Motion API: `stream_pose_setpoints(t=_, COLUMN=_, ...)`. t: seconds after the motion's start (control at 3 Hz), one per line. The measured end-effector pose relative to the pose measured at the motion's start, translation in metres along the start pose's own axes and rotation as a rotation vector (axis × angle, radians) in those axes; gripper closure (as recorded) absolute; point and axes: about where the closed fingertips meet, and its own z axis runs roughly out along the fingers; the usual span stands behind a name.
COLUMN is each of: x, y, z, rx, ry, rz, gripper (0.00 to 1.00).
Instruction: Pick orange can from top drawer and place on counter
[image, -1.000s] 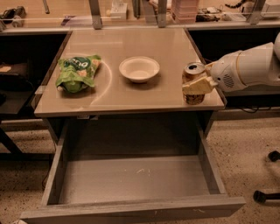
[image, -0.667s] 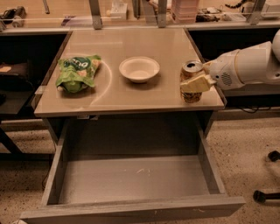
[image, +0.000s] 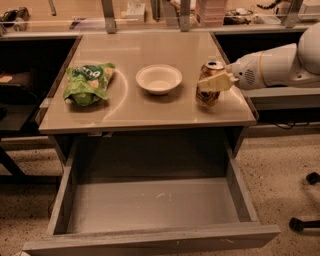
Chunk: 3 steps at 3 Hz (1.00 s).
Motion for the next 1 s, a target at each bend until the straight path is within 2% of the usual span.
stream_pose_setpoints(t=0.33, x=-0.007, y=-0.017, z=0.016, rx=-0.026, ry=-0.022, rz=0.021, gripper=1.0)
stream_pose_setpoints(t=1.0, x=0.001, y=-0.041, z=0.031, rx=-0.006, ry=-0.043, rz=0.053, gripper=1.0)
